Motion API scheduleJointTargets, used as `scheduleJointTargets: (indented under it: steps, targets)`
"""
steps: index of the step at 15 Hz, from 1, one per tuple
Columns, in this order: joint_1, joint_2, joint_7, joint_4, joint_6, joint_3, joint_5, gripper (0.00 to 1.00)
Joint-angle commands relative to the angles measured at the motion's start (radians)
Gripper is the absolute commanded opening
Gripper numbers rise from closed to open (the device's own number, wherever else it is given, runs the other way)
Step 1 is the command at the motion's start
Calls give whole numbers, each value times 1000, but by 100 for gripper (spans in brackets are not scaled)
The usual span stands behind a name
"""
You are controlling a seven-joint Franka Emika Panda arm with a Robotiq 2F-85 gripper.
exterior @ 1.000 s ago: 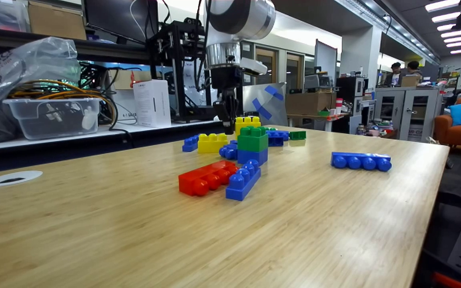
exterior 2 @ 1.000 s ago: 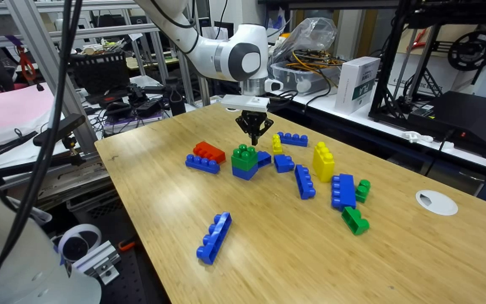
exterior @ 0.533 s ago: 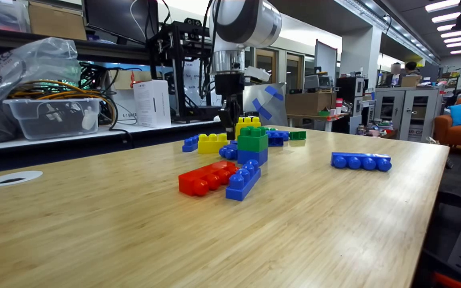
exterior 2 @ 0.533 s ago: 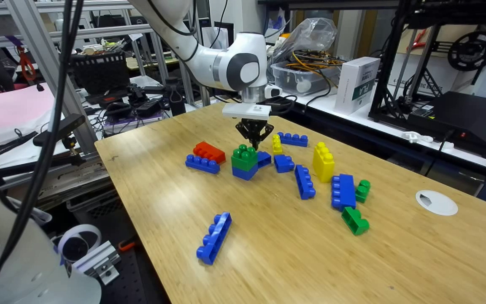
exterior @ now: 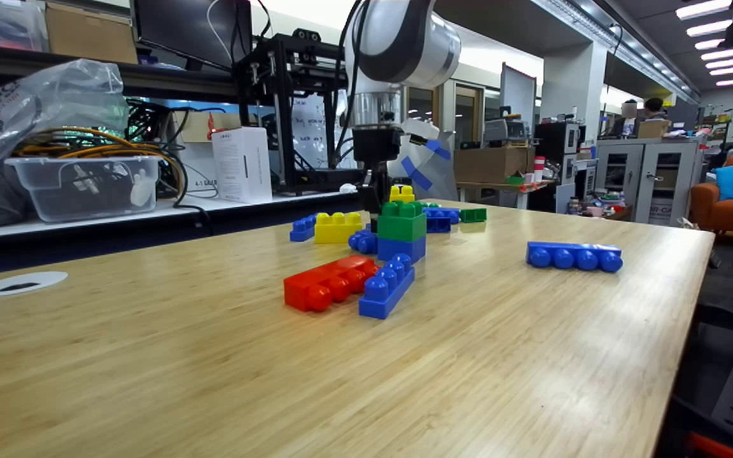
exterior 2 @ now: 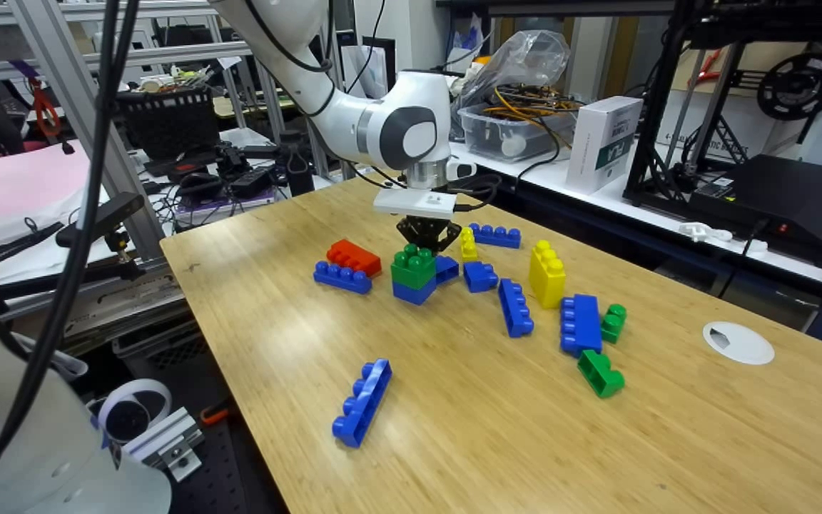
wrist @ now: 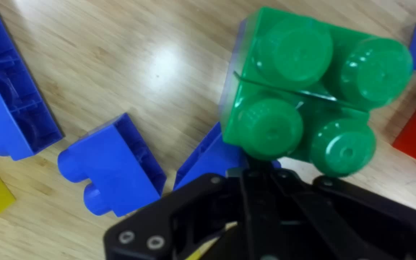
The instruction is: Move the blue and green object, then pick up the blue object and put it on the blue and green object
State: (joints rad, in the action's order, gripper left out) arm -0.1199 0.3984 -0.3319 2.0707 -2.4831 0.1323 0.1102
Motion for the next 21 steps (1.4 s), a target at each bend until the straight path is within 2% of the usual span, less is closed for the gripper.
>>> scheduleJointTargets:
  steps: [1, 14, 21]
  targets:
    - [25, -28, -22, 50, -40, 20, -11, 0]
    - [42, -98, -37, 155, -48, 30, -51, 0]
    - [70, -156, -120, 235, -47, 33, -108, 0]
